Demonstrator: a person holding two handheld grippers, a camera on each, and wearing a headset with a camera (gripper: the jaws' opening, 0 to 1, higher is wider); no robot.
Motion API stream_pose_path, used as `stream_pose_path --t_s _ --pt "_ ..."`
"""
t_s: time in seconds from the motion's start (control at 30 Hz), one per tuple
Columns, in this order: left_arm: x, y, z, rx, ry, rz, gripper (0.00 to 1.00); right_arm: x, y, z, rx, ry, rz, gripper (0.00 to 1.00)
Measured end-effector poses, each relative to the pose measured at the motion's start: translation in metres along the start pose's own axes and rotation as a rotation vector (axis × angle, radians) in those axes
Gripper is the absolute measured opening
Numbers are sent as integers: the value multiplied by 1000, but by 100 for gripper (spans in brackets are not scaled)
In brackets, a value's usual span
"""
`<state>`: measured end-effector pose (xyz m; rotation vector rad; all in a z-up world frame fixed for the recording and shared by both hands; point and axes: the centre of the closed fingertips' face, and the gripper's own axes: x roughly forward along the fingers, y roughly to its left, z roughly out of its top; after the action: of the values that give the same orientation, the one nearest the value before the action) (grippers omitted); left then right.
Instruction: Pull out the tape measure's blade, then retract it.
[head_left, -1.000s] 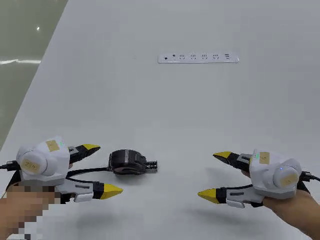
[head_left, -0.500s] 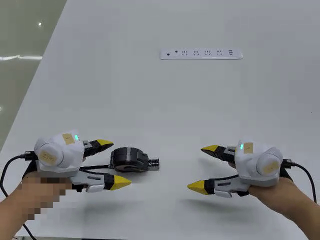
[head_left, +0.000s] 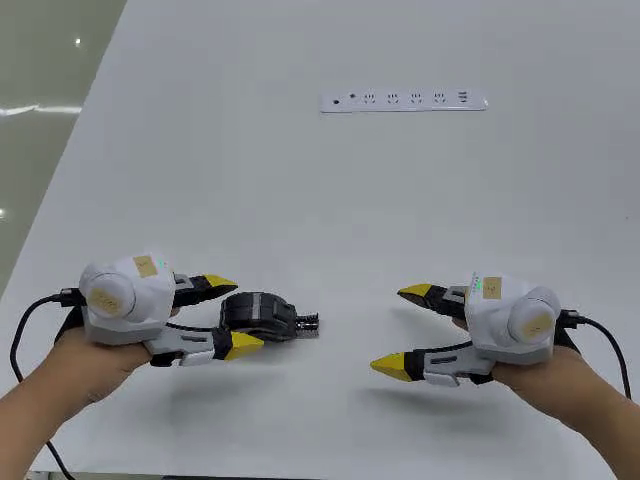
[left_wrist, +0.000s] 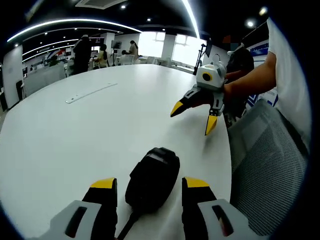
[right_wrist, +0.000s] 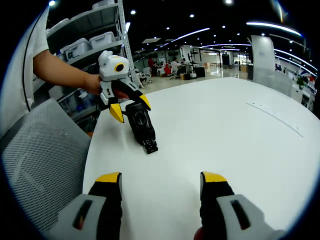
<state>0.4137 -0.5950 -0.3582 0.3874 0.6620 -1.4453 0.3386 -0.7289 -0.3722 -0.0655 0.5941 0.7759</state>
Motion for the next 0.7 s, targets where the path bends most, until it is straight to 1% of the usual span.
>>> stream_pose_path --t_s 0.23,0.33,0.4,0.47,0.5,0.7 --pt "2 -1 0 13 -1 -17 42 3 0 1 3 1 6 62" --pt "3 -3 1 15 -3 -28 41 5 0 2 2 1 7 61" --pt "3 -2 0 26 2 -28 40 6 0 3 0 -2 8 60" --pt "4 -3 2 19 -7 -34 39 7 0 3 -1 -2 10 59" --pt "4 -3 2 19 -4 -35 39 8 1 3 -1 -4 13 59" --pt "4 -2 1 25 0 -36 37 10 1 4 -2 -5 18 59"
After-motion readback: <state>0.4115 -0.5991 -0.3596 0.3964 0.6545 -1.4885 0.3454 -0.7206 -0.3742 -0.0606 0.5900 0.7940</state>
